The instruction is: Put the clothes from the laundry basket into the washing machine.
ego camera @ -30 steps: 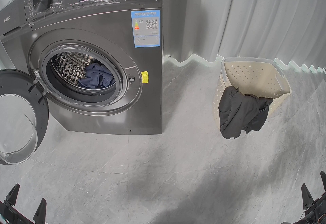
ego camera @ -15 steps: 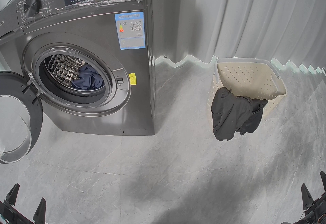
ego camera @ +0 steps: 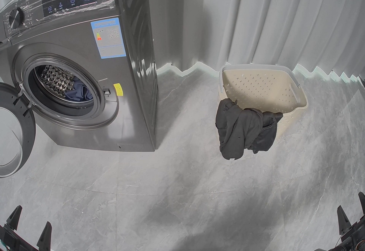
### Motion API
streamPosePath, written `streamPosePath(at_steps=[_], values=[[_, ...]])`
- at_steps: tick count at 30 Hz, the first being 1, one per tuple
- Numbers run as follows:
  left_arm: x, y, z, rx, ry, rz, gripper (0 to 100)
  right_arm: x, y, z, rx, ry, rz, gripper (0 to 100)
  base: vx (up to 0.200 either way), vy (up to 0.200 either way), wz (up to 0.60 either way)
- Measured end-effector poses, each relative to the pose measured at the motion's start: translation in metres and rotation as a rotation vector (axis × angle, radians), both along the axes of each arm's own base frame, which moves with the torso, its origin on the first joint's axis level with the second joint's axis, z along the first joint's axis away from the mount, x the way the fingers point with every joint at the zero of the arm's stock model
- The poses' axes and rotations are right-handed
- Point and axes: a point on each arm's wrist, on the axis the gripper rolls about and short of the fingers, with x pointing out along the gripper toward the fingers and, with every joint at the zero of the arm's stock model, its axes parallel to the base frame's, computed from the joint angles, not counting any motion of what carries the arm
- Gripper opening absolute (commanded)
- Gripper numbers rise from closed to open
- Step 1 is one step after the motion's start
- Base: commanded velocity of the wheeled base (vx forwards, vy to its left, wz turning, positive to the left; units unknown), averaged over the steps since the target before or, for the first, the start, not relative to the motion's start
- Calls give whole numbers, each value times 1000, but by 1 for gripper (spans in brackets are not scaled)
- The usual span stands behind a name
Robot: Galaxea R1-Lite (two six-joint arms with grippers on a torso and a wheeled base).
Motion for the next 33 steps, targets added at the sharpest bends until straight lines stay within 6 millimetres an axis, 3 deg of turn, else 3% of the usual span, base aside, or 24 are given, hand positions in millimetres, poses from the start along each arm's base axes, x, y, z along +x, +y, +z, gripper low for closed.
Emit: streamPosePath(at_steps=[5,11,23,29,33], values=[[0,0,0,0,1,-1,100,0,0,0,0,0,0,100,0,-200,0],[0,0,0,0,0,0,100,0,0,0,0,0,0,100,0,0,0],[0,0,0,0,0,-1,100,0,0,0,0,1,0,100,0,-200,0],[0,0,0,0,2,0,100,0,0,0,-1,1,1,100,0,0,0],[0,0,0,-1,1,-1,100,0,0,0,-1,2,0,100,200,0,0]])
